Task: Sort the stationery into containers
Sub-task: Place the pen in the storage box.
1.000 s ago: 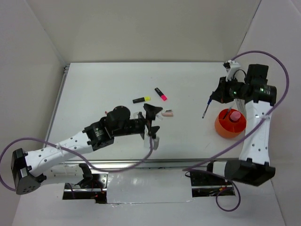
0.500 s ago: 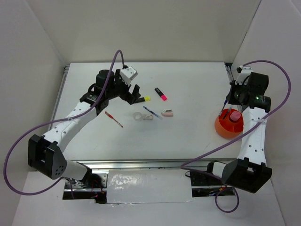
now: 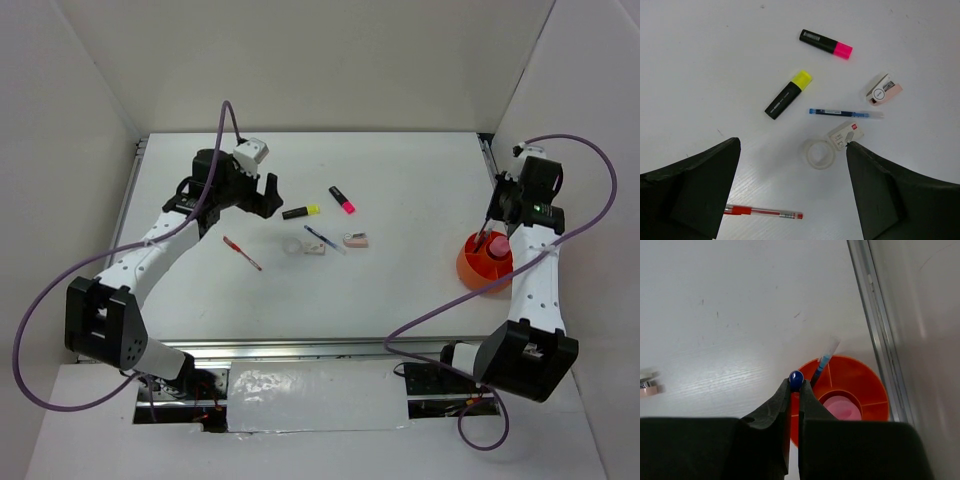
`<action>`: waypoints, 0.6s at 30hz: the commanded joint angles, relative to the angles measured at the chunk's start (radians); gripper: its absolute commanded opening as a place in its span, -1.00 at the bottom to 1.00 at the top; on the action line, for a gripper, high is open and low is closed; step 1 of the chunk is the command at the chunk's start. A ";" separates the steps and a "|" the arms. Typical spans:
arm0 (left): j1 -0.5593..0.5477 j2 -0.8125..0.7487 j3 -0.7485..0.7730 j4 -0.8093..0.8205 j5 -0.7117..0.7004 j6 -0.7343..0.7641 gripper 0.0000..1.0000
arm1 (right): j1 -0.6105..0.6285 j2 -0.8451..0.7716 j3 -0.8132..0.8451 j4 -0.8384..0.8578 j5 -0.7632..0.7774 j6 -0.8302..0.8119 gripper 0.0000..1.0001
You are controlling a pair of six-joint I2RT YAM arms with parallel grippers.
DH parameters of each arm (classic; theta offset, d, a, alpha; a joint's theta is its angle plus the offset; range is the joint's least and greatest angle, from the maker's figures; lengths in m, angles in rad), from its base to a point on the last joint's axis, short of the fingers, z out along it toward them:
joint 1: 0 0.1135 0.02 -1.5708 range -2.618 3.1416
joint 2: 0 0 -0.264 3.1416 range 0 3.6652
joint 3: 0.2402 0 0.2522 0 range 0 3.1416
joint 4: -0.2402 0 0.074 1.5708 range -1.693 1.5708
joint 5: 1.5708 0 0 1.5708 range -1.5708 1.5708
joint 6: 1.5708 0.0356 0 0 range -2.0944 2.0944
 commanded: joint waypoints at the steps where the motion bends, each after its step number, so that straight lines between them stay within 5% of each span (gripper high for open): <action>1: 0.035 0.035 0.016 0.014 0.022 -0.044 0.99 | -0.003 0.007 -0.023 0.065 0.020 0.029 -0.81; 7: 0.096 0.064 0.019 0.011 0.042 -0.073 0.99 | -0.003 0.034 -0.038 0.056 0.014 0.052 -0.73; 9: 0.112 0.076 0.024 0.006 0.050 -0.080 0.99 | -0.003 0.043 -0.036 0.041 0.014 0.055 -0.61; 13: 0.132 0.093 0.031 -0.004 0.070 -0.058 0.99 | -0.003 0.050 -0.016 0.008 0.013 0.060 0.03; 18: 0.152 0.122 0.082 -0.121 0.241 0.200 0.95 | -0.002 0.029 0.000 -0.013 -0.004 0.061 0.15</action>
